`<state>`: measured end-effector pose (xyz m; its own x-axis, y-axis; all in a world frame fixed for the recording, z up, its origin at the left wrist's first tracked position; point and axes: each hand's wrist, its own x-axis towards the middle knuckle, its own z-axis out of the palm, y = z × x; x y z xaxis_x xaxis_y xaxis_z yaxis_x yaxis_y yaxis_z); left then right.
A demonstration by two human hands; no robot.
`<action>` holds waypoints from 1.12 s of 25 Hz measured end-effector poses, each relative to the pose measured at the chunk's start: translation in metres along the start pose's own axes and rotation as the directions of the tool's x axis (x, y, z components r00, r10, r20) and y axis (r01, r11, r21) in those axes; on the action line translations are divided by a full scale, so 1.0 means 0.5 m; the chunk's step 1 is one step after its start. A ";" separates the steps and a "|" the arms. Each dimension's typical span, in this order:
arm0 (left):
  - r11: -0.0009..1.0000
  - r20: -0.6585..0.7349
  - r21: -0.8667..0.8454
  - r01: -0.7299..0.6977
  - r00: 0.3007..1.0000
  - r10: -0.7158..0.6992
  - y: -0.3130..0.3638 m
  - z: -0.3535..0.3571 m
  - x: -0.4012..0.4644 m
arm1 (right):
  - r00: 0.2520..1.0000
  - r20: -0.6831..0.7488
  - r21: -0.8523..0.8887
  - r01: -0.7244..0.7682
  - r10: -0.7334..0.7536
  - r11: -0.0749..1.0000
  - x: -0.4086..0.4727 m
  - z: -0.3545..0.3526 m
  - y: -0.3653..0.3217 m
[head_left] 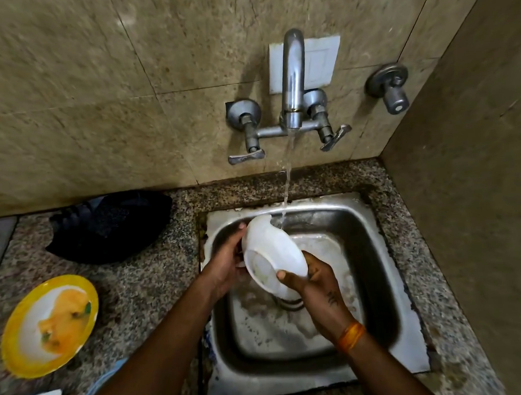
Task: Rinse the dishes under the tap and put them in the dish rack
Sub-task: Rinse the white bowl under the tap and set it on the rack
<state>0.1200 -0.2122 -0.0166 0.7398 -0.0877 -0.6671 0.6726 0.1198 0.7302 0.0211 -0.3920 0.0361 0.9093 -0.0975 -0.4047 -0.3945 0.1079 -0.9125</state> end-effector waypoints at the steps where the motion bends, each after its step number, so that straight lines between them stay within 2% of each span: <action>1: 1.000 0.000 0.010 0.005 1.000 -0.005 0.001 0.000 -0.002 | 1.000 0.009 0.003 0.005 -0.005 1.000 0.000 0.000 0.000; 5: 0.999 0.016 0.008 0.043 0.999 -0.043 0.014 0.010 -0.011 | 0.999 0.027 0.014 0.025 -0.025 1.000 0.001 0.000 0.004; 7: 0.988 0.055 0.010 0.157 0.986 -0.158 0.033 0.013 -0.016 | 0.994 0.051 -0.140 0.106 -0.100 0.984 -0.001 0.003 0.004; 8: 0.974 0.084 0.016 0.224 0.971 -0.225 0.043 0.011 -0.018 | 0.978 0.087 -0.251 0.204 -0.188 0.946 -0.006 0.002 0.004; 9: 0.961 0.124 0.016 0.275 0.953 -0.275 0.052 0.007 -0.019 | 0.938 0.149 -0.393 0.346 -0.312 0.852 -0.009 -0.004 0.007; 10: 0.952 0.166 0.009 0.306 0.938 -0.303 0.061 0.003 -0.020 | 0.864 0.248 -0.553 0.497 -0.438 0.669 -0.010 -0.012 0.008; 11: 0.949 0.192 0.002 0.317 0.931 -0.311 0.068 0.000 -0.021 | 0.782 0.380 -0.698 0.593 -0.493 0.402 -0.005 -0.023 0.005; 12: 0.948 0.192 -0.003 0.317 0.931 -0.311 0.071 0.002 -0.020 | 0.728 0.493 -0.774 0.617 -0.477 0.142 0.002 -0.034 -0.002; 13: 0.952 0.167 -0.008 0.305 0.939 -0.299 0.072 0.007 -0.018 | 0.717 0.555 -0.801 0.597 -0.423 -0.040 0.009 -0.043 -0.013; 14: 0.962 0.126 -0.010 0.273 0.955 -0.270 0.071 0.016 -0.015 | 0.742 0.568 -0.817 0.561 -0.356 -0.133 0.016 -0.049 -0.025; 15: 0.972 0.086 -0.022 0.232 0.970 -0.229 0.069 0.026 -0.011 | 0.784 0.548 -0.836 0.524 -0.292 -0.163 0.023 -0.052 -0.036; 18: 0.982 0.040 -0.141 0.123 0.992 -0.118 0.073 0.063 -0.010 | 0.905 0.387 -0.922 0.377 -0.175 -0.087 0.045 -0.055 -0.048; 20: 0.979 0.069 -0.185 0.087 0.995 -0.075 0.077 0.093 -0.013 | 0.957 0.243 -0.970 0.234 -0.159 -0.073 0.075 -0.053 -0.065; 22: 0.982 0.118 -0.179 0.059 0.992 -0.039 0.077 0.131 -0.020 | 0.982 0.128 -0.992 0.128 -0.142 -0.010 0.119 -0.034 -0.110; 23: 0.987 0.131 -0.160 0.032 0.991 -0.011 0.080 0.149 -0.023 | 0.976 0.158 -0.983 0.169 -0.152 0.067 0.136 -0.017 -0.130; 24: 0.990 0.129 -0.140 -0.011 0.991 0.029 0.088 0.159 -0.025 | 0.959 0.237 -0.946 0.264 -0.155 0.188 0.146 -0.002 -0.141; 26: 0.987 0.072 -0.102 -0.120 0.989 0.128 0.108 0.153 -0.018 | 0.892 0.420 -0.757 0.446 -0.167 0.478 0.133 0.017 -0.145; 27: 0.986 0.038 -0.089 -0.143 0.988 0.147 0.122 0.139 -0.014 | 0.857 0.486 -0.719 0.503 -0.170 0.479 0.116 0.015 -0.137; 28: 0.988 -0.002 -0.084 -0.133 0.991 0.134 0.135 0.121 -0.010 | 0.832 0.531 -0.755 0.551 -0.161 0.355 0.102 0.004 -0.123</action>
<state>0.1627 -0.2635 0.0451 0.8230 -0.0692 -0.5638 0.5643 0.2131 0.7976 0.0921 -0.4019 0.0716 0.8904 0.4271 -0.1575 0.2608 -0.7623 -0.5924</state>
